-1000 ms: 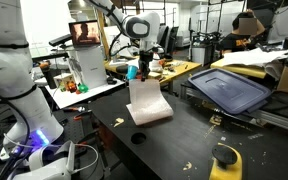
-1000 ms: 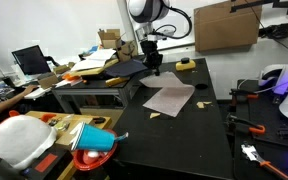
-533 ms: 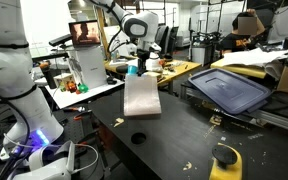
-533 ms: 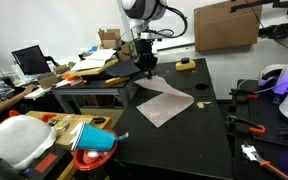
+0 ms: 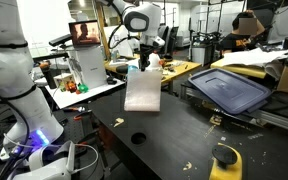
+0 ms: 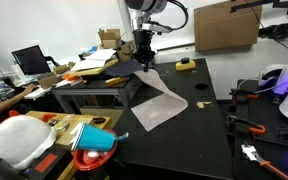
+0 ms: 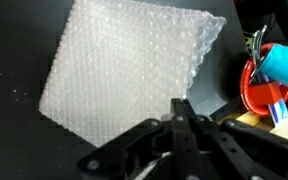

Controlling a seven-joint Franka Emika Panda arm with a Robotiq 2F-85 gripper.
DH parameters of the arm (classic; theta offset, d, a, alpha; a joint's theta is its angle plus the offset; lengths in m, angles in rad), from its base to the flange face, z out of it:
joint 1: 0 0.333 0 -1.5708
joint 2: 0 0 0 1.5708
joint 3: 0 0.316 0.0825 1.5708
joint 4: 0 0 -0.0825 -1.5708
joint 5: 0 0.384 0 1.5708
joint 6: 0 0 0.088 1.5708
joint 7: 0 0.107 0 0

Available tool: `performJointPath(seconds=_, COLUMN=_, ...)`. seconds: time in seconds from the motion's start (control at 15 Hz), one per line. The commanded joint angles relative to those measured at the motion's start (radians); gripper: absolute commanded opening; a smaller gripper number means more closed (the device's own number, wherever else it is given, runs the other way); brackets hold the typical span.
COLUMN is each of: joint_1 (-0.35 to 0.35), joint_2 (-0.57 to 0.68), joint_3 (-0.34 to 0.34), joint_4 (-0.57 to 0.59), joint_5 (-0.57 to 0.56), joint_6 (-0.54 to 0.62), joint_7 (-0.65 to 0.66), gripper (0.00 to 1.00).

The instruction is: Unfold the white cloth

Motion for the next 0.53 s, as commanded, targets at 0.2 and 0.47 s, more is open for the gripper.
performJointPath(seconds=0.2, joint_1=-0.029, joint_2=-0.227, joint_3=-0.05, joint_4=-0.154, joint_5=-0.001, joint_6=-0.001, joint_7=-0.086, gripper=0.0)
performJointPath(seconds=0.47, joint_1=-0.021, joint_2=-0.386, joint_3=-0.077, joint_4=-0.314, joint_5=0.004, joint_6=0.039, joint_7=-0.055, gripper=0.0)
